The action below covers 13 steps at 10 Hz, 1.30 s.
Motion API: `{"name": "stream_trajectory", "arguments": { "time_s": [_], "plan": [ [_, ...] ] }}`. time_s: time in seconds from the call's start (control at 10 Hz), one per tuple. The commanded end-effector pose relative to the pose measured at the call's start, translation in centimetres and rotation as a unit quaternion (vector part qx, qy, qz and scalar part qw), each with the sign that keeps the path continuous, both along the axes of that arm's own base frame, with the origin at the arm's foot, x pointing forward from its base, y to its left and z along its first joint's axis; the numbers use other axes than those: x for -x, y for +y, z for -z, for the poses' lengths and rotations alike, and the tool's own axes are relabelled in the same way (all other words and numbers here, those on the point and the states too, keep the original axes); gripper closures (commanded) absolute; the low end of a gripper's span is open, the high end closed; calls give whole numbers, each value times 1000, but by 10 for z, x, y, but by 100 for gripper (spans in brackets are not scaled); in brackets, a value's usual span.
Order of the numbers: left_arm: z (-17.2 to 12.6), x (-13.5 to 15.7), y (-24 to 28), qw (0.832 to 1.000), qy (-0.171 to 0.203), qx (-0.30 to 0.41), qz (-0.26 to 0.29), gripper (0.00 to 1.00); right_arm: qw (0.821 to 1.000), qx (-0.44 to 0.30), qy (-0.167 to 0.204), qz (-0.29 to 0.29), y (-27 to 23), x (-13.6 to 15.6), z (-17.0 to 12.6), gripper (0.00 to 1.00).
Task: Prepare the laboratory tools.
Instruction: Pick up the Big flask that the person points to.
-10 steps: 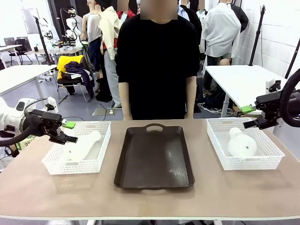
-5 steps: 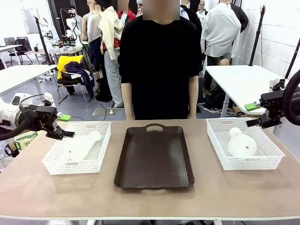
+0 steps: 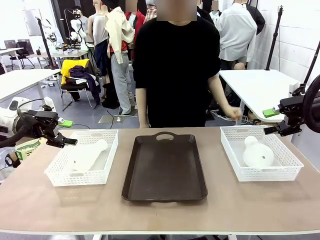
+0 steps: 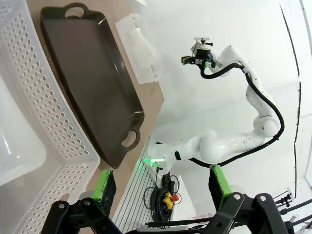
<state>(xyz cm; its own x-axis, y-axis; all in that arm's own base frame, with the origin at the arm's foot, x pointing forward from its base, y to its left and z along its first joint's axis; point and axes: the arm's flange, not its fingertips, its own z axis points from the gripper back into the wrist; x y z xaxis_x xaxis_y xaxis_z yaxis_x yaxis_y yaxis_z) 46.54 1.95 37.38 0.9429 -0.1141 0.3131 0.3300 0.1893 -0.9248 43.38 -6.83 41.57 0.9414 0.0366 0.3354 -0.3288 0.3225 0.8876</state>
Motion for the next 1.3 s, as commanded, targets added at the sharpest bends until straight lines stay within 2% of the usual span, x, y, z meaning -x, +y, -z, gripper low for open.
{"name": "stream_trajectory", "arguments": {
  "time_s": [0.0,1.2],
  "plan": [
    [-1,0,0,1000,-4,4,2,0,1000,0,-1,0,1,0,0,0],
    [-1,0,0,1000,-4,4,2,0,1000,0,-1,0,1,0,0,0]
  ]
}}
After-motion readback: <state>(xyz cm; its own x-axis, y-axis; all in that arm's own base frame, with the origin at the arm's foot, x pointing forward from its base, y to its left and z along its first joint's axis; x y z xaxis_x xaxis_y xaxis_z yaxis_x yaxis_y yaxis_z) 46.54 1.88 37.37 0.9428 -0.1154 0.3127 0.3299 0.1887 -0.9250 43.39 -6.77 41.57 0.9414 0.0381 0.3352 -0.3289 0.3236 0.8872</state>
